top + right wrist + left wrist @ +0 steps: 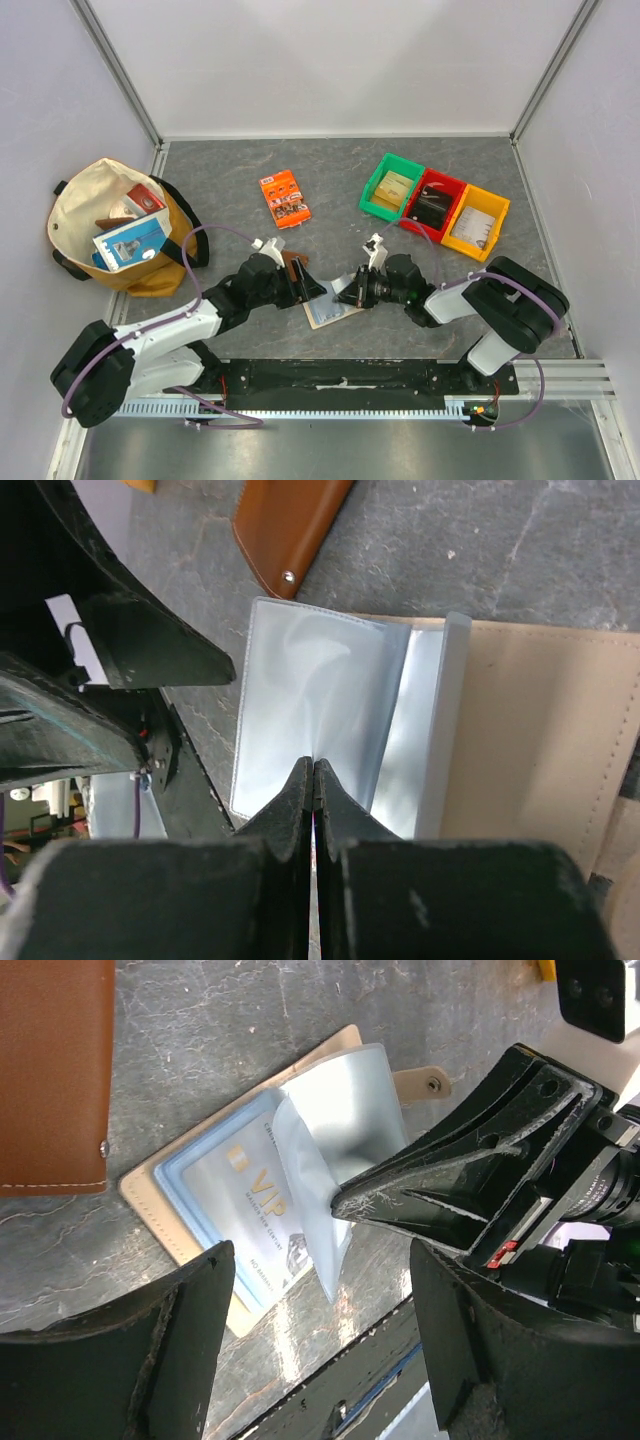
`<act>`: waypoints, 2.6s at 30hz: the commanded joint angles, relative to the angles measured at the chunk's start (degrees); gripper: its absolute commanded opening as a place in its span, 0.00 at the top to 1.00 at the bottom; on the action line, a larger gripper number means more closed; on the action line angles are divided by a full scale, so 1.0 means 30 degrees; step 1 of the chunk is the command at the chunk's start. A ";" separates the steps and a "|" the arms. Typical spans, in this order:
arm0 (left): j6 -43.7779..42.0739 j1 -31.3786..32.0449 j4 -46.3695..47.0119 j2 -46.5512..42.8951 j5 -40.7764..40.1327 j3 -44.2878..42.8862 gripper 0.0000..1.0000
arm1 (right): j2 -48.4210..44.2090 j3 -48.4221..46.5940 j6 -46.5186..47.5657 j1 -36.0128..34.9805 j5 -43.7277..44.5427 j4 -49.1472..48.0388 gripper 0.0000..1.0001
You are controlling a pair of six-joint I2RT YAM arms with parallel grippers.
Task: Take the credit cards out of the card holder
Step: Remove the credit card from the card holder.
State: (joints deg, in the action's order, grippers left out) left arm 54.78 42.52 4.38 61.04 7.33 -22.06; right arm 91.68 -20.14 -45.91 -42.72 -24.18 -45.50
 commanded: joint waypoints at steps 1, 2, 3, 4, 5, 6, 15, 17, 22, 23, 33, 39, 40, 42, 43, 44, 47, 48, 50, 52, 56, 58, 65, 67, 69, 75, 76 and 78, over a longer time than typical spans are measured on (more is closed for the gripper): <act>0.1132 0.0298 0.1644 0.0425 -0.0570 -0.0116 0.23 | 0.0375 0.0356 -0.1247 0.0206 -0.0697 -0.3376 1.00; 0.1220 0.0356 0.1848 0.0629 -0.0598 -0.0116 0.23 | 0.0610 0.0443 -0.1423 0.0236 -0.0843 -0.3786 1.00; 0.1366 0.0473 0.1995 0.0863 -0.0541 -0.0145 0.23 | 0.0757 0.0473 -0.1570 0.0265 -0.0990 -0.4022 1.00; 0.1454 0.0532 0.2141 0.1156 -0.0540 -0.0203 0.23 | 0.0933 0.0502 -0.1629 0.0265 -0.1020 -0.4256 1.00; 0.1455 0.0649 0.2259 0.1478 -0.0511 -0.0320 0.23 | 0.1079 0.0503 -0.1659 0.0294 -0.1107 -0.4375 1.00; 0.1484 0.0679 0.2289 0.1742 -0.0540 -0.0437 0.23 | 0.1110 0.0503 -0.1746 0.0294 -0.1137 -0.4521 1.00; 0.2158 0.1089 0.3782 0.3969 -0.0101 -0.1287 0.27 | 0.0615 0.0503 -0.1398 0.0294 -0.1022 -0.3911 0.88; 0.2158 0.1235 0.3958 0.4291 -0.0072 -0.1550 0.30 | -0.0058 0.0415 -0.0814 0.0323 -0.0496 -0.2625 0.77; 0.2333 0.1441 0.4543 0.5113 0.0338 -0.2049 0.39 | -0.2809 0.0093 0.1090 0.0294 0.1904 0.1971 0.55; 0.2392 0.1528 0.4748 0.5317 0.0397 -0.2078 0.40 | -0.3483 0.0006 0.1472 0.0323 0.2489 0.2881 0.53; 0.2101 0.2085 0.5483 0.7980 0.0749 -0.4360 0.43 | -1.0513 0.0561 0.3057 0.0265 1.0458 1.0296 0.44; 0.1808 0.2086 0.5394 1.1816 0.1159 -0.6148 0.43 | -1.3477 0.0767 0.3379 0.0265 1.0526 1.1532 0.45; 0.1691 0.2086 0.5395 1.2200 0.1130 -0.6383 0.43 | -1.3625 0.0708 0.3467 0.0265 1.0116 1.1532 0.44; 0.1428 0.2115 0.5307 1.2438 0.1246 -0.6794 0.43 | -1.3568 0.0533 0.3759 0.0265 0.8918 1.1328 0.45; 0.1252 0.2086 0.5307 1.2177 0.1160 -0.6883 0.43 | -1.3393 0.0387 0.3848 0.0265 0.8360 1.1211 0.45; 0.1076 0.2057 0.5162 1.1710 0.0898 -0.6825 0.42 | -1.3189 0.0328 0.3935 0.0294 0.8094 1.1065 0.45; 0.0081 0.1735 0.3467 0.8787 -0.0680 -0.6563 0.38 | -1.2428 0.0269 0.3762 0.0265 0.5958 0.9866 0.46; -0.0270 0.1502 0.2881 0.7848 -0.1122 -0.6329 0.37 | -1.1961 0.0239 0.3732 0.0265 0.5459 0.9340 0.46; -0.0914 0.1121 0.1855 0.5768 -0.2029 -0.5686 0.37 | -1.0849 -0.0081 0.3644 0.0265 0.4026 0.8606 0.46; -0.1501 0.1060 0.0567 0.3688 -0.3256 -0.5069 0.37 | -0.9356 -0.0404 0.3410 0.0236 0.2853 0.7497 0.48; -0.1505 0.1002 -0.2156 0.0901 -0.3851 -0.3402 0.42 | -0.6748 -0.0873 0.2590 0.0148 0.1531 0.5648 0.54; -0.1067 0.1002 -0.2339 -0.0038 -0.3588 -0.2377 0.45 | -0.5341 -0.1253 0.2326 0.0002 0.0945 0.4885 0.57; -0.0273 0.1031 -0.1548 -0.0191 -0.2797 -0.0555 0.67 | -0.2262 -0.2191 0.1915 -0.0116 0.0533 0.3798 0.62; -0.0273 0.1002 -0.0910 0.0307 -0.2533 -0.0526 0.69 | -0.1472 -0.2280 0.1799 -0.0145 0.0299 0.3477 0.63; -0.0157 0.1031 -0.0525 0.0805 -0.2532 -0.0439 0.71 | -0.0798 -0.2281 0.1565 -0.0145 0.0152 0.2981 0.64; 0.0428 0.1002 0.0237 0.1802 -0.1800 0.0146 0.78 | 0.0582 -0.2105 0.1242 -0.0145 -0.0083 0.2040 0.66; 0.0575 0.1031 0.0383 0.1890 -0.1800 0.0322 0.80 | 0.0786 -0.2076 0.1241 -0.0145 -0.0054 0.1924 0.66; 0.0839 0.1002 0.0589 0.2212 -0.1800 0.0615 0.82 | 0.1225 -0.1900 0.1037 -0.0116 -0.0287 0.1456 0.67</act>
State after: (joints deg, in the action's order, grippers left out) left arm 54.59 45.50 2.61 66.32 1.15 -21.82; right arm 93.38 -25.43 -41.78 -42.98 -23.57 -36.12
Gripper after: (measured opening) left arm 0.199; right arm 0.342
